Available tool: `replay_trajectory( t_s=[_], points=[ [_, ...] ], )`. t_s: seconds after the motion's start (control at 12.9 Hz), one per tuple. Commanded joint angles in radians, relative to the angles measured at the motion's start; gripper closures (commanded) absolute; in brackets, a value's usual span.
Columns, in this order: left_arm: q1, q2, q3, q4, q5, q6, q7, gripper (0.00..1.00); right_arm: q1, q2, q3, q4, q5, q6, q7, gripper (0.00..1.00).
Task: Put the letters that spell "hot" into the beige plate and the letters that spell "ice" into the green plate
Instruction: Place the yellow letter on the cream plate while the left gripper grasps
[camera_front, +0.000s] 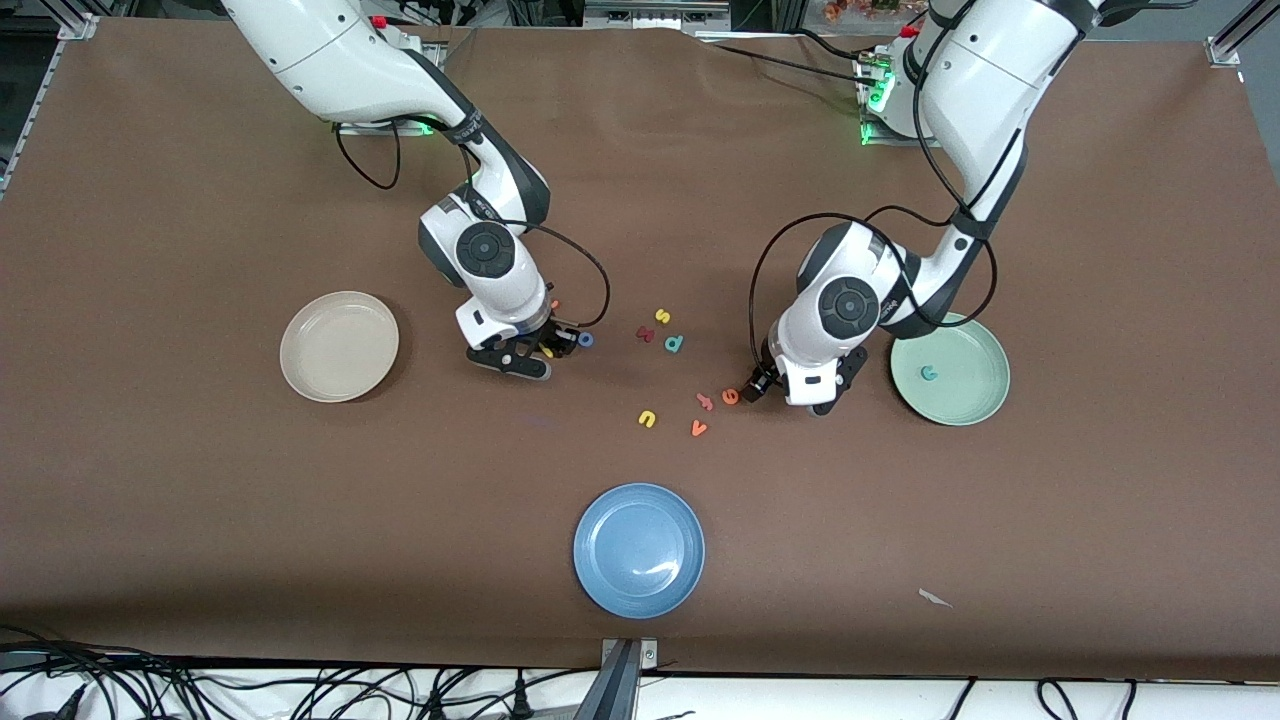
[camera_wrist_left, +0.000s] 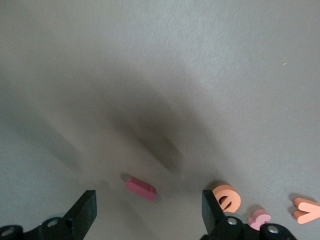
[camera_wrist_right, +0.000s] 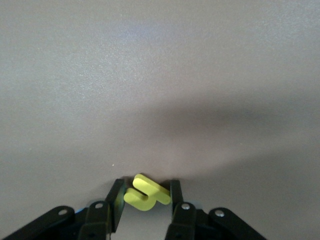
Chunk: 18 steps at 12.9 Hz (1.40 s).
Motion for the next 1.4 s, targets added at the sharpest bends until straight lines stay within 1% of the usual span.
replay_trajectory(
  t_s=[0.0,0.08,0.23,0.39,0.54,0.62,0.78,0.93,1.09,1.17,1.24,1.32],
  points=[
    [-0.014,-0.01,0.009,-0.036,0.047,0.047,-0.08,0.1,-0.003,0.003,0.005,-0.021,-0.023,0.018,0.022,0.83],
    [-0.016,-0.004,0.009,-0.038,0.093,0.054,-0.121,0.13,-0.003,-0.003,0.005,-0.021,-0.023,0.014,0.016,0.83],
    [-0.016,0.012,0.009,-0.037,0.154,0.072,-0.189,0.23,-0.003,-0.049,0.005,-0.021,-0.023,-0.016,-0.004,0.83],
    [-0.016,0.012,0.009,-0.036,0.164,0.075,-0.202,0.25,-0.017,-0.139,-0.001,-0.021,-0.005,-0.167,-0.105,0.83],
    [-0.017,0.012,0.007,-0.036,0.164,0.075,-0.215,0.26,-0.081,-0.222,-0.003,-0.036,0.005,-0.301,-0.278,0.83],
    [-0.019,0.012,0.007,-0.036,0.164,0.075,-0.217,0.27,-0.107,-0.252,-0.015,-0.044,0.009,-0.347,-0.377,0.83],
    [-0.019,0.012,0.007,-0.036,0.165,0.075,-0.22,0.41,-0.169,-0.296,-0.057,-0.073,0.011,-0.387,-0.569,0.83],
    [-0.019,0.013,0.009,-0.036,0.165,0.075,-0.219,0.6,-0.265,-0.324,-0.06,-0.113,0.009,-0.389,-0.735,0.83],
    [-0.019,0.013,0.009,-0.035,0.167,0.074,-0.219,0.72,-0.381,-0.327,-0.058,-0.139,0.009,-0.375,-0.919,0.82],
    [-0.02,0.013,0.009,-0.035,0.167,0.074,-0.217,0.78,-0.431,-0.32,-0.058,-0.141,0.009,-0.371,-0.996,0.8],
    [-0.02,0.012,0.009,-0.033,0.167,0.074,-0.215,0.85,-0.468,-0.307,-0.058,-0.142,0.009,-0.363,-1.042,0.62],
    [-0.02,0.013,0.009,-0.033,0.167,0.074,-0.214,0.9,-0.495,-0.298,-0.058,-0.142,0.011,-0.36,-1.07,0.57]
  ],
)
